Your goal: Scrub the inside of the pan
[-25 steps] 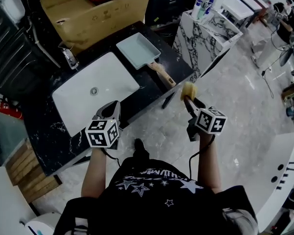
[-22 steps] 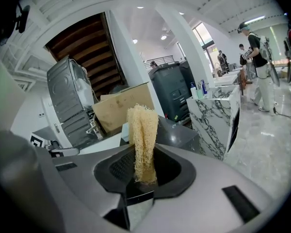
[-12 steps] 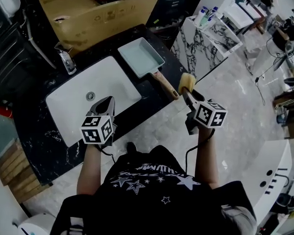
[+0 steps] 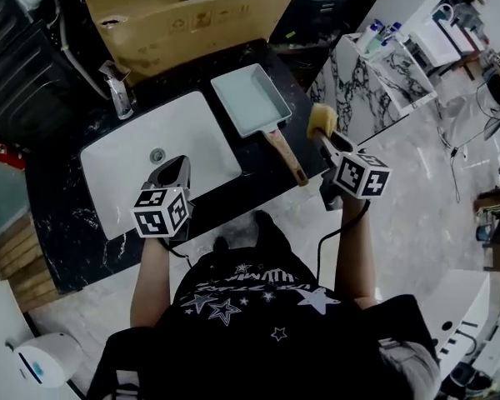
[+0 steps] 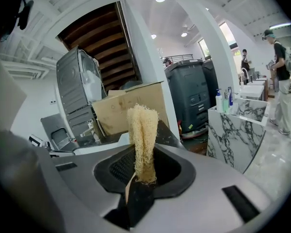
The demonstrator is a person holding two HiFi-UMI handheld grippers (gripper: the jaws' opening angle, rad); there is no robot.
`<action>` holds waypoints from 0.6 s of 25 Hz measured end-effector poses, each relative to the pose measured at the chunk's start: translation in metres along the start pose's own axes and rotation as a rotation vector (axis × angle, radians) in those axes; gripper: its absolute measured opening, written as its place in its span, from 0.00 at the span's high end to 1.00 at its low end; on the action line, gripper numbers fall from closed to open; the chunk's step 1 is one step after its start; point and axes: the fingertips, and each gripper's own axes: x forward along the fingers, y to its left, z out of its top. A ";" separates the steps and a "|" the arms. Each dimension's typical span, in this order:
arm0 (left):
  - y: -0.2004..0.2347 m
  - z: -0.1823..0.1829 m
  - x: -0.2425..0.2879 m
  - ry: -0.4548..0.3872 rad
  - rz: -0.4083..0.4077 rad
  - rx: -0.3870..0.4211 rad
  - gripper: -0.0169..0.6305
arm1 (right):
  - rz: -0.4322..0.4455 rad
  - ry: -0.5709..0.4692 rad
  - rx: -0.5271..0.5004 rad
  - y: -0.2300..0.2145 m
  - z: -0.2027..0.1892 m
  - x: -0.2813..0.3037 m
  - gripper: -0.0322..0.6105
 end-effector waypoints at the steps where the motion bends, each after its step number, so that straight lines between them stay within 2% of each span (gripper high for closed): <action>1: -0.001 0.003 0.002 -0.005 0.014 -0.009 0.96 | 0.014 0.001 -0.012 -0.004 0.008 0.007 0.81; 6: -0.005 0.015 0.013 -0.031 0.093 -0.048 0.96 | 0.080 0.037 -0.056 -0.025 0.028 0.042 0.81; 10: -0.013 0.020 0.024 -0.038 0.144 -0.049 0.96 | 0.197 0.095 -0.120 -0.019 0.034 0.067 0.81; 15: -0.023 0.030 0.035 -0.044 0.189 -0.042 0.96 | 0.331 0.176 -0.288 0.000 0.038 0.097 0.81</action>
